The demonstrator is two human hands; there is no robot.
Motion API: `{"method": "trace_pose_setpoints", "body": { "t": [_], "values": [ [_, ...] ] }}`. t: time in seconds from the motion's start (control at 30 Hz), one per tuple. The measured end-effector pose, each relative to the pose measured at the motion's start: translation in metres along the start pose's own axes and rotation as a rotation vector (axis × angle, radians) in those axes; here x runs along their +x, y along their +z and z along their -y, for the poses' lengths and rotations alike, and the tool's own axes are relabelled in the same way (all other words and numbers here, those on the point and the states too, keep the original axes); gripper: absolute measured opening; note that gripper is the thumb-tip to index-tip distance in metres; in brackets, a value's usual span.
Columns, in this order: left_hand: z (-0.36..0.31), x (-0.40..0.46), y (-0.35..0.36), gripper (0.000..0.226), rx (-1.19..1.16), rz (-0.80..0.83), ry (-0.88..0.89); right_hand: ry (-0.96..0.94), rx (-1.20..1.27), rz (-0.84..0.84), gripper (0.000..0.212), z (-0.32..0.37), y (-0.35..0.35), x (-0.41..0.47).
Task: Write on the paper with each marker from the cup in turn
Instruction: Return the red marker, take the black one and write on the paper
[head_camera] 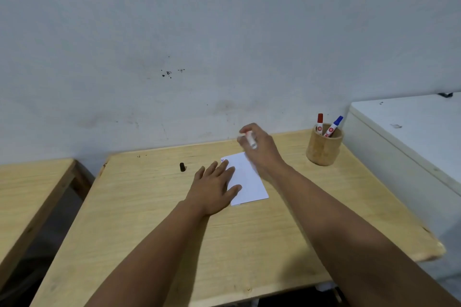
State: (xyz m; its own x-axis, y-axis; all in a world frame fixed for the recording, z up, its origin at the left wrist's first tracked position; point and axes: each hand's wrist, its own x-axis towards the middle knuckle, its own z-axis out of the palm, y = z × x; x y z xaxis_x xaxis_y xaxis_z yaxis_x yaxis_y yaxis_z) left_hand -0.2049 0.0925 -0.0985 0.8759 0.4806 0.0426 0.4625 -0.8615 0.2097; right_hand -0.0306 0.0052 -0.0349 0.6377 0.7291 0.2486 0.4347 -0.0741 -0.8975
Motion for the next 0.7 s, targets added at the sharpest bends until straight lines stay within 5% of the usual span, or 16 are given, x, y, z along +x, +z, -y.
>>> {"method": "trace_pose_setpoints", "body": {
  "t": [0.1, 0.2, 0.47, 0.63, 0.7],
  "values": [
    [0.002, 0.001, 0.003, 0.07, -0.008, -0.023, -0.002, -0.09, -0.543, 0.216, 0.028, -0.027, 0.015, -0.01],
    [0.003, 0.001, 0.006, 0.072, -0.017, -0.02, 0.005, -0.068, -0.684, 0.302, 0.039, -0.046, 0.018, -0.021],
    [0.015, -0.006, -0.002, 0.097, -0.023, 0.041, 0.04, -0.054, -0.621, 0.271, 0.03, -0.049, 0.017, -0.021],
    [0.012, -0.007, -0.001, 0.099, -0.021, -0.001, 0.028, -0.146, -0.189, -0.141, 0.026, -0.028, 0.024, -0.01],
    [0.013, -0.005, -0.001, 0.1, -0.004, -0.014, 0.032, -0.188, -0.198, -0.197, 0.033, -0.016, 0.032, -0.005]
  ]
}}
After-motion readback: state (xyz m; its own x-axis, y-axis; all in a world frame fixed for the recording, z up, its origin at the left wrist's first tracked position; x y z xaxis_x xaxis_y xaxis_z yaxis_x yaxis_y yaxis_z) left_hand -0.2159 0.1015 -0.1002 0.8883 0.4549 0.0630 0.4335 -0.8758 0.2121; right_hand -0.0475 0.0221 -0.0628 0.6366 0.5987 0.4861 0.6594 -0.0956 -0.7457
